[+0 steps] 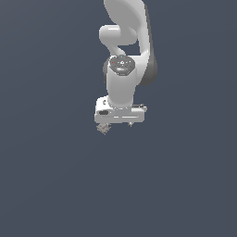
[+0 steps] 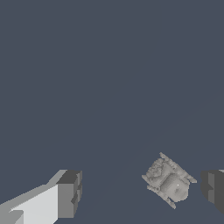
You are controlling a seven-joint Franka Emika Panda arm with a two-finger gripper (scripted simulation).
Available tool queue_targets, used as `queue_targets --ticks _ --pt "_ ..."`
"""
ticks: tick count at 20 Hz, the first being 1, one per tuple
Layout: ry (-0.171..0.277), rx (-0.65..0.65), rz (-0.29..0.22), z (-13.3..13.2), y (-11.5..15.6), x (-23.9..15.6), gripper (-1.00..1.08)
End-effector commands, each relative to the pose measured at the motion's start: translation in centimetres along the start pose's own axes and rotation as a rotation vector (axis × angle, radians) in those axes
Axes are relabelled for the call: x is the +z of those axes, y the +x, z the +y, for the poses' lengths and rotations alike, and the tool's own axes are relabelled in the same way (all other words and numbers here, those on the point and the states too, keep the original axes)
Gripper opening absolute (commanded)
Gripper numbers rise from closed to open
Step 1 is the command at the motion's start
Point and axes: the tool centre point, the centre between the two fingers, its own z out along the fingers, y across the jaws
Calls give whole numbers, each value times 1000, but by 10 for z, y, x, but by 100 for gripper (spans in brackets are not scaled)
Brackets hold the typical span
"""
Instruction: Pick up the object and move it to a goal position.
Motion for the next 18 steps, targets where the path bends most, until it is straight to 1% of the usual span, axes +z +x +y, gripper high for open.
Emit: queue_targets --ticks 1,9,18 --pt "0 0 0 0 0 0 100" --pt "14 -12 17 1 3 -14 100" --pt "15 5 18 3 2 -12 100"
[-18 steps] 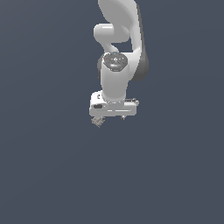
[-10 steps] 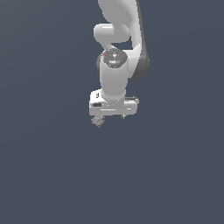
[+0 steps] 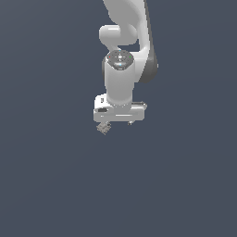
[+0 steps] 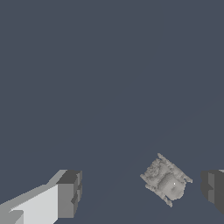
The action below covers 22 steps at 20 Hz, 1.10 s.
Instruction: Pick up the object and move it to a goal position.
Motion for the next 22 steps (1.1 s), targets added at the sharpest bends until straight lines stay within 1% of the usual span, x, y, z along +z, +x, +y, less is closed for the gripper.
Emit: queue_targets --ticks 1,5,9,18,22 --pt "1 18 0 2 -2 3 100" --pt "4 75 2 9 -7 12 100" --pt "8 163 4 20 -17 25 100" --pt "15 457 13 56 -52 65 100" --pt "15 560 16 69 -66 78 100"
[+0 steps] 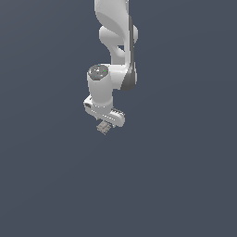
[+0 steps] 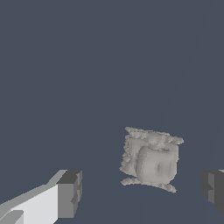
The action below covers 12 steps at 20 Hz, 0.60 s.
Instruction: Pick up the object and move it to a goal position.
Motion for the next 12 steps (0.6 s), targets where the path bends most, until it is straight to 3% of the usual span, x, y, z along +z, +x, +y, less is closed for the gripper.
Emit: queue_targets --ticks 1,12 --pt "0 60 3 10 -4 7 100" --pt "-1 141 7 25 -9 16 100"
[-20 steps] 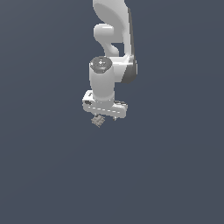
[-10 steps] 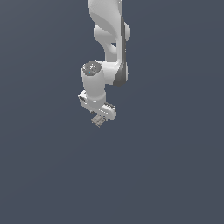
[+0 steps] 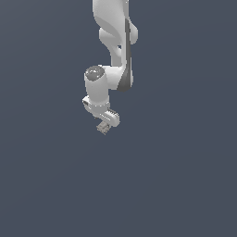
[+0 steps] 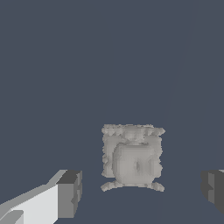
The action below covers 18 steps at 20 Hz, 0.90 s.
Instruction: Pick up the object and move it to a goal position.
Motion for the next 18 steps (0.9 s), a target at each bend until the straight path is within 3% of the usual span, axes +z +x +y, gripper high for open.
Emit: queue_targets --ticks 1,17,18 --pt "0 0 0 0 0 1 100" --pt "0 6 1 1 -1 50 100" --pt "0 6 1 1 -1 50 -100"
